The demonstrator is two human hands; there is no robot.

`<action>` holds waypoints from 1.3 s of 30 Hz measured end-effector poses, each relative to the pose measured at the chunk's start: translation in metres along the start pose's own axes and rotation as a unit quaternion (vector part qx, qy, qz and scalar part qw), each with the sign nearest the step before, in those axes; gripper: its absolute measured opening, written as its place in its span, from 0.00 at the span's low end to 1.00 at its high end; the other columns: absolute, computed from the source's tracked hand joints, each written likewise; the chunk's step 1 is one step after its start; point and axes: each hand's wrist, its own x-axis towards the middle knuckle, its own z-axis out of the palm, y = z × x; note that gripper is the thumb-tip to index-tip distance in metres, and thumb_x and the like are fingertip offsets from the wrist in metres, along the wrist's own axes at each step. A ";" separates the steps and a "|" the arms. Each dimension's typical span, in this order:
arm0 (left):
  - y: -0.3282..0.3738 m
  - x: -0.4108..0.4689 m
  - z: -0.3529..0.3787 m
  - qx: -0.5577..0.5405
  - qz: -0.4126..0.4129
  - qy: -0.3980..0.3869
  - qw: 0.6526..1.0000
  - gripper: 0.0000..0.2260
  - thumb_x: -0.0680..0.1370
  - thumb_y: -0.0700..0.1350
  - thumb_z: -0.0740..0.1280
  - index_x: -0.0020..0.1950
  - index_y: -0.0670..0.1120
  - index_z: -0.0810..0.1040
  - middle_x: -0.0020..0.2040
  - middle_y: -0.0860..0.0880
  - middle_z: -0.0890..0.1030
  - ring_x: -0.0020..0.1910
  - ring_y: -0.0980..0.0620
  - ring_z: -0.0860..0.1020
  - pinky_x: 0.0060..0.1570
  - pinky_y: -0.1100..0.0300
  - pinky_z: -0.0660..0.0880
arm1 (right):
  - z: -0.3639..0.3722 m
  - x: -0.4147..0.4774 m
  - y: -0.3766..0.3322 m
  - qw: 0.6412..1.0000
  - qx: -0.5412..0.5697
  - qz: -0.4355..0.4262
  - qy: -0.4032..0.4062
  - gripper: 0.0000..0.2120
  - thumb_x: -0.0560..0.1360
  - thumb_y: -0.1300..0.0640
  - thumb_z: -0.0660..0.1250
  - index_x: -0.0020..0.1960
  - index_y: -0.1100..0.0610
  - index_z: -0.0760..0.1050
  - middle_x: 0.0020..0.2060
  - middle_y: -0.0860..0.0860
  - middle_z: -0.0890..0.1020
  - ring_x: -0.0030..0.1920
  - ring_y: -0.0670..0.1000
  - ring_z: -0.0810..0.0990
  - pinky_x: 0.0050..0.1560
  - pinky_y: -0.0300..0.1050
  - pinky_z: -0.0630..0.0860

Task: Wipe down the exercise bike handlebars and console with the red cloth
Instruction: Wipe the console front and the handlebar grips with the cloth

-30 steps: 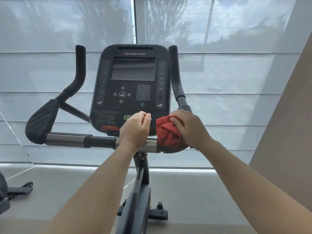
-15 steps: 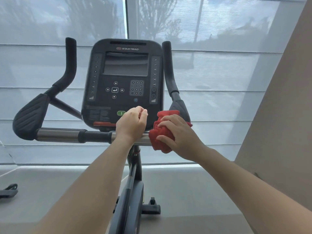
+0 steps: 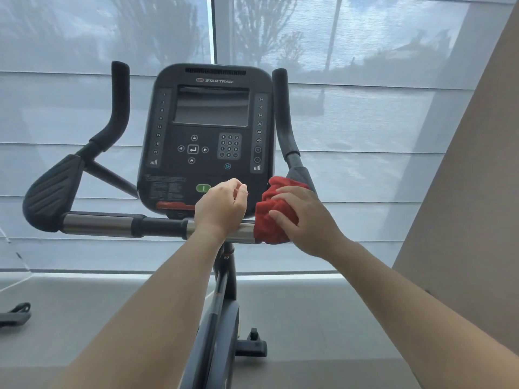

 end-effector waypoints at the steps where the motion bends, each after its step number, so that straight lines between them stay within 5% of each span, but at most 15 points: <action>1: 0.000 -0.001 0.001 0.009 0.002 0.001 1.000 0.12 0.79 0.51 0.54 0.46 0.50 0.76 0.39 0.55 0.78 0.40 0.51 0.73 0.33 0.59 0.62 | 0.001 -0.007 -0.001 1.000 -0.009 -0.008 0.000 0.17 0.75 0.47 0.64 0.59 0.55 0.75 0.60 0.48 0.76 0.64 0.50 0.69 0.67 0.45 0.64; 10: -0.001 0.000 -0.001 0.001 -0.010 -0.007 1.000 0.19 0.80 0.57 0.50 0.45 0.51 0.76 0.40 0.53 0.81 0.41 0.50 0.76 0.35 0.57 0.64 | 0.004 0.030 -0.003 0.995 0.038 0.087 0.012 0.15 0.77 0.52 0.63 0.62 0.55 0.76 0.66 0.49 0.74 0.68 0.48 0.67 0.68 0.41 0.60; 18: 0.000 -0.003 0.004 0.039 0.010 0.000 0.999 0.19 0.80 0.57 0.49 0.43 0.51 0.75 0.37 0.53 0.81 0.38 0.49 0.76 0.33 0.58 0.65 | 0.013 -0.006 -0.007 0.995 0.053 0.051 0.071 0.12 0.77 0.53 0.65 0.57 0.57 0.78 0.60 0.49 0.78 0.63 0.49 0.72 0.65 0.44 0.67; 25: 0.001 -0.004 0.002 0.042 0.017 -0.005 0.999 0.17 0.79 0.58 0.50 0.41 0.53 0.74 0.34 0.56 0.77 0.35 0.52 0.74 0.30 0.61 0.62 | 0.006 0.030 -0.007 0.995 0.055 0.076 0.029 0.11 0.77 0.54 0.64 0.54 0.58 0.80 0.55 0.50 0.81 0.59 0.51 0.75 0.61 0.48 0.70; 32: 0.000 -0.002 0.003 0.031 0.025 -0.004 0.999 0.18 0.79 0.58 0.51 0.42 0.52 0.75 0.35 0.54 0.80 0.37 0.50 0.77 0.32 0.60 0.66 | 0.004 -0.001 -0.010 0.993 0.073 0.055 0.078 0.09 0.75 0.56 0.67 0.53 0.58 0.79 0.54 0.49 0.81 0.57 0.48 0.76 0.59 0.37 0.69; 36: 0.002 -0.005 0.003 0.037 0.028 -0.007 0.999 0.18 0.80 0.57 0.50 0.43 0.51 0.76 0.36 0.53 0.81 0.38 0.48 0.77 0.35 0.57 0.69 | -0.007 -0.006 -0.003 0.996 0.056 0.040 0.056 0.08 0.74 0.57 0.69 0.50 0.60 0.80 0.51 0.51 0.82 0.55 0.51 0.77 0.59 0.40 0.69; 39: 0.001 -0.004 0.003 0.040 0.025 -0.009 0.999 0.18 0.80 0.57 0.50 0.44 0.51 0.76 0.36 0.52 0.81 0.39 0.47 0.77 0.35 0.57 0.68 | -0.019 0.011 0.005 0.989 0.030 0.063 0.129 0.08 0.74 0.58 0.68 0.51 0.61 0.79 0.51 0.53 0.82 0.54 0.54 0.77 0.57 0.38 0.67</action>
